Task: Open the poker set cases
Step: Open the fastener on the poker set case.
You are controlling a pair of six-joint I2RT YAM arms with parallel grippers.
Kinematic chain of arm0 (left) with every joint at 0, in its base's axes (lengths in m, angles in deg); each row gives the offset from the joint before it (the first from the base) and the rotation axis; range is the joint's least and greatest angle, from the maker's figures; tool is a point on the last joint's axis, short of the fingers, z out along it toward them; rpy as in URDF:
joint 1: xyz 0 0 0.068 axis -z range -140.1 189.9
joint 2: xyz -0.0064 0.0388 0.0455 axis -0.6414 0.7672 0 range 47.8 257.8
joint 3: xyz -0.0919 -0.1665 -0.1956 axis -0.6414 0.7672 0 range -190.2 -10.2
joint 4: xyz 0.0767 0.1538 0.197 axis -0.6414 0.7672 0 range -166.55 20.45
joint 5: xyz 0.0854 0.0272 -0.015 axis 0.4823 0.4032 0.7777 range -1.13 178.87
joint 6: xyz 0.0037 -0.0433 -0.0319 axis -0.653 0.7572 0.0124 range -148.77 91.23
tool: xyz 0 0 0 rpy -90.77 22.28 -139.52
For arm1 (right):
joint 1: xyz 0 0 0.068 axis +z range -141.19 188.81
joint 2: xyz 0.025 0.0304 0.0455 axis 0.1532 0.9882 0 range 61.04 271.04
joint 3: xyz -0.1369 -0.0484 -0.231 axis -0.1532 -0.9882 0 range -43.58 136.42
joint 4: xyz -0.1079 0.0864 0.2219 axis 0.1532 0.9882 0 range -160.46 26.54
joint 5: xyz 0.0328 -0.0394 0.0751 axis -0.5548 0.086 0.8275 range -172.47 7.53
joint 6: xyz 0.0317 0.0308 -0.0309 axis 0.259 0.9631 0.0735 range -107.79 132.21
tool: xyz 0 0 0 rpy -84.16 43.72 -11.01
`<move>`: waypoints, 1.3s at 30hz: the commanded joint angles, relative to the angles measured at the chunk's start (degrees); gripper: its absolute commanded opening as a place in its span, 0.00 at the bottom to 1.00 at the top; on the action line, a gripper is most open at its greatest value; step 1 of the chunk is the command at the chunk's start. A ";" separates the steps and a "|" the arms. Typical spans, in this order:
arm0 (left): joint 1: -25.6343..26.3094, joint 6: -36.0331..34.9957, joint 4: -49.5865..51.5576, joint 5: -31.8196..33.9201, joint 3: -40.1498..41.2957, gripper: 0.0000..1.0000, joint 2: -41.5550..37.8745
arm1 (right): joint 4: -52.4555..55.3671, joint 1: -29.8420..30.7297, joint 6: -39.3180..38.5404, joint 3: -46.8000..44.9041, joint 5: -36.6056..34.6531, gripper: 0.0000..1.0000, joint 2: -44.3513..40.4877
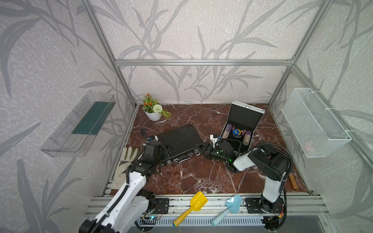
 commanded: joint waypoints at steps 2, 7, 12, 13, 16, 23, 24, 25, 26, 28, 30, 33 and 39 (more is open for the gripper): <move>0.60 9.60 8.57 1.76 7.42 0.77 -14.44 | -11.89 0.30 0.36 3.61 2.07 0.75 -2.61; 0.90 13.54 4.98 -2.63 13.05 0.77 -18.71 | -11.89 0.28 1.02 4.54 2.74 0.75 -1.99; 1.23 11.91 2.80 -3.74 13.26 0.77 -14.61 | -11.89 0.28 0.99 4.60 2.48 0.75 -2.14; 1.21 12.31 0.11 -4.95 14.30 0.77 -13.66 | -11.89 0.28 0.99 4.64 2.44 0.75 -2.33; 1.21 12.85 -6.77 -8.06 17.22 0.77 -10.07 | -11.89 0.28 0.99 4.55 2.37 0.75 -2.88; 1.12 10.55 -7.74 -7.80 15.13 0.79 -7.36 | -11.89 0.29 1.43 4.73 2.41 0.74 -2.59; 1.12 10.61 -9.01 -8.70 15.13 0.79 -6.95 | -11.89 0.28 1.43 4.73 2.39 0.74 -2.71; 1.10 10.85 -9.95 -9.50 15.22 0.79 -6.27 | -11.89 0.28 1.42 4.71 2.43 0.74 -2.84; 1.04 11.09 -11.28 -10.39 15.43 0.79 -5.15 | -11.89 0.28 1.43 4.62 2.39 0.75 -3.05; 1.04 11.99 -12.64 -11.03 15.60 0.78 -3.09 | -11.89 0.28 1.25 4.61 2.47 0.74 -3.21; 0.95 11.48 -13.96 -11.95 15.55 0.76 -2.16 | -11.89 0.29 1.25 4.44 2.49 0.75 -3.24; 0.90 10.02 -14.33 -12.40 14.64 0.75 -3.81 | -11.89 0.27 1.23 4.30 2.57 0.74 -3.31; -1.00 8.09 -19.56 -13.74 17.02 0.75 -4.33 | -11.89 0.28 1.12 4.58 2.91 0.75 -3.22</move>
